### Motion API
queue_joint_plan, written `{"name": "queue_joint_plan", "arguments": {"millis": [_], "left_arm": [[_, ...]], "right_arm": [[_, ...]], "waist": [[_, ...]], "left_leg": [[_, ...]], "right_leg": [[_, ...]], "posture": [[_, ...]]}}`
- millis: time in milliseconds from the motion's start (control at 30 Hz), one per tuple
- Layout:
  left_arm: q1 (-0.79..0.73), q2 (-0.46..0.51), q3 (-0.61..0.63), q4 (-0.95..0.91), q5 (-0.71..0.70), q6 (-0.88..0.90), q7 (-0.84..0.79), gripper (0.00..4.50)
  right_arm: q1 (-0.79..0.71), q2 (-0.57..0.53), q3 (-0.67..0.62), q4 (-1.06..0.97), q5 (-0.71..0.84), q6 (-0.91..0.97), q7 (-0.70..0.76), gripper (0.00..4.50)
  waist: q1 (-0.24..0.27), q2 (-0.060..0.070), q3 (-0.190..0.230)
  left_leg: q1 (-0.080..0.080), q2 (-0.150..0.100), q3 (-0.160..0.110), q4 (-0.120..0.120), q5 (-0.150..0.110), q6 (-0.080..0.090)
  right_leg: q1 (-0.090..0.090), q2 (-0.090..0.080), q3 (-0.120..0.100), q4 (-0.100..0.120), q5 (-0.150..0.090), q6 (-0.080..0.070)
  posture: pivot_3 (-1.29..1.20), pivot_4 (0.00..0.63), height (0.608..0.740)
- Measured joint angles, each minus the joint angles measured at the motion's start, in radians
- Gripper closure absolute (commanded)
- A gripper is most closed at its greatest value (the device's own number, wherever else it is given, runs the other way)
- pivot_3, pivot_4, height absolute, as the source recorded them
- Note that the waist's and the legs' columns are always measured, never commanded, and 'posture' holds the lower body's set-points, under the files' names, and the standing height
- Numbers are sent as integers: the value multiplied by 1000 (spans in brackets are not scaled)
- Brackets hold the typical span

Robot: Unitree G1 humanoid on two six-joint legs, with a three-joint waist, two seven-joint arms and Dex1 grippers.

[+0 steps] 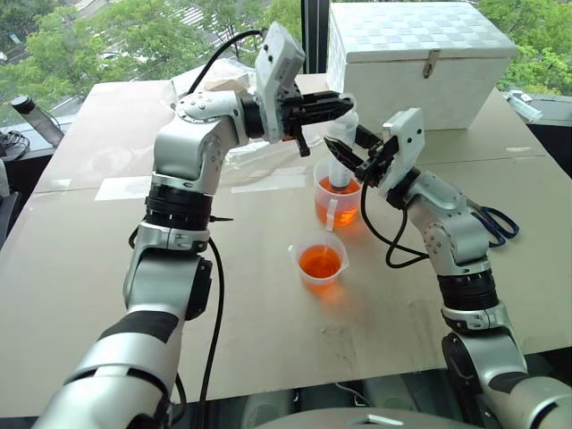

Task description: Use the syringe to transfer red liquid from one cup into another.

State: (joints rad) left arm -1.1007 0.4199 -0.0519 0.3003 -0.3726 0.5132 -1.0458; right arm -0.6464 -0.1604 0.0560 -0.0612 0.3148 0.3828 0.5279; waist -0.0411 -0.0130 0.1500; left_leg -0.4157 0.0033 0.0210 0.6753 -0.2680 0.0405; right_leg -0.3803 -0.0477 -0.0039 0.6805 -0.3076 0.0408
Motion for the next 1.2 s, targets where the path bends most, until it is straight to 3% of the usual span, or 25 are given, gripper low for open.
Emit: {"name": "queue_joint_plan", "arguments": {"millis": [1200], "left_arm": [[-48, -27, 41, 6, -11, 24, 37, 4489]], "right_arm": [[-8, 8, -16, -8, 3, 6, -14, 2909]], "waist": [[0, 0, 0]], "left_leg": [[0, 0, 0, 0, 0, 0]], "right_leg": [[0, 0, 0, 0, 0, 0]], "posture": [[0, 150, 740]]}}
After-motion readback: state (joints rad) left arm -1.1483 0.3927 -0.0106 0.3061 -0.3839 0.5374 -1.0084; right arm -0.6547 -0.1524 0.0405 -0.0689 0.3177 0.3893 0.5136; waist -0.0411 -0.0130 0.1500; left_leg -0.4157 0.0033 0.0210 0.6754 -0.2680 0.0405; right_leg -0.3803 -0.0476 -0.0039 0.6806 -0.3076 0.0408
